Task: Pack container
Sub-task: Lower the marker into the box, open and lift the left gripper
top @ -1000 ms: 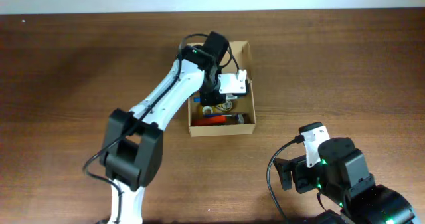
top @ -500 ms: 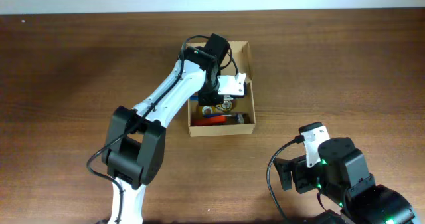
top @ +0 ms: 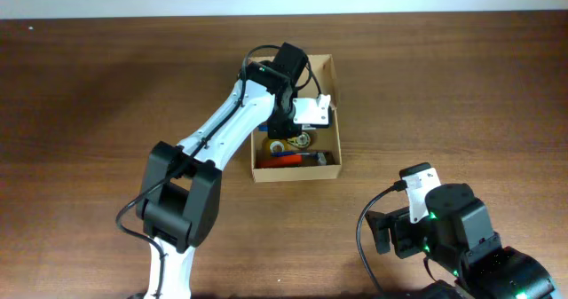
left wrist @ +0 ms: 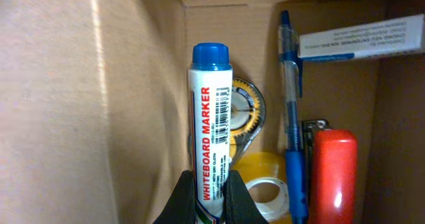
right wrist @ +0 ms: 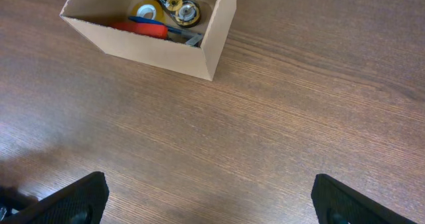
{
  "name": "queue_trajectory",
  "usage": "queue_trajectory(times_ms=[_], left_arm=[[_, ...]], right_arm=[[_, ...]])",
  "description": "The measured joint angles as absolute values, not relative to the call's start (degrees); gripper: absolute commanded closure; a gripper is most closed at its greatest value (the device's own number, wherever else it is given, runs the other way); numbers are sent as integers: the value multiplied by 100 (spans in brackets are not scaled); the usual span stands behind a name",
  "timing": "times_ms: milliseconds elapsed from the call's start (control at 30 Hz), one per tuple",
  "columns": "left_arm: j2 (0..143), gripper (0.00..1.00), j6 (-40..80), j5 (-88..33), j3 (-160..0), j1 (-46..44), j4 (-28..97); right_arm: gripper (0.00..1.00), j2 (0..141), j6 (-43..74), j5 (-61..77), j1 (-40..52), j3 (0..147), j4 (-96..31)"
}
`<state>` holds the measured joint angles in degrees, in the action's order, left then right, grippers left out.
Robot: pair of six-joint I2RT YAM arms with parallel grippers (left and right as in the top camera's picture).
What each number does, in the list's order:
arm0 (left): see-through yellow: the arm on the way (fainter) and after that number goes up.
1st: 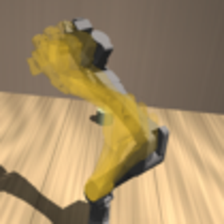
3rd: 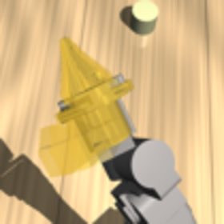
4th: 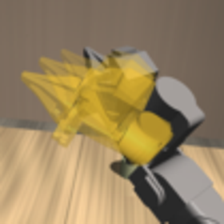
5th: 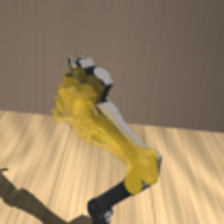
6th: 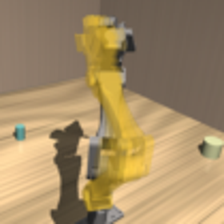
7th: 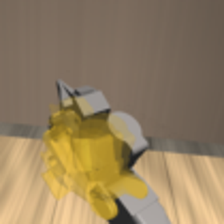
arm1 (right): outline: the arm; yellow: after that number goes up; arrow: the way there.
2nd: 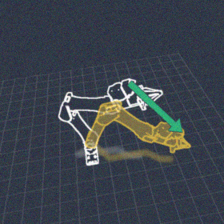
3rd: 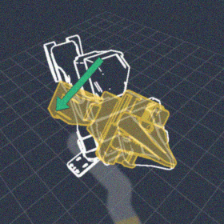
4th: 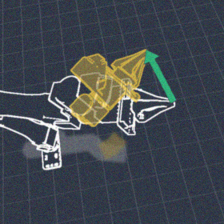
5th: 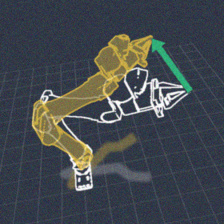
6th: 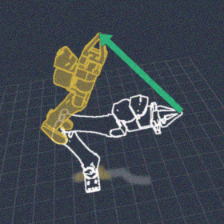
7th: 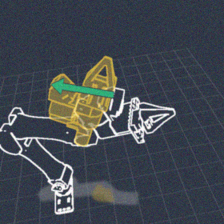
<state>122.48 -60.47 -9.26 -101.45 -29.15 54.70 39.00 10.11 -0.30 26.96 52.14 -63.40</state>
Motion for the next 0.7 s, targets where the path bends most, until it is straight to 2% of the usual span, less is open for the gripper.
queue_trajectory(times_ms=[700], left_arm=[[12248, 97, -6047, -926, -10145, -2915, 5387]], right_arm=[[1, 3900, 1013, -30, 2696, 5214, -6340]])
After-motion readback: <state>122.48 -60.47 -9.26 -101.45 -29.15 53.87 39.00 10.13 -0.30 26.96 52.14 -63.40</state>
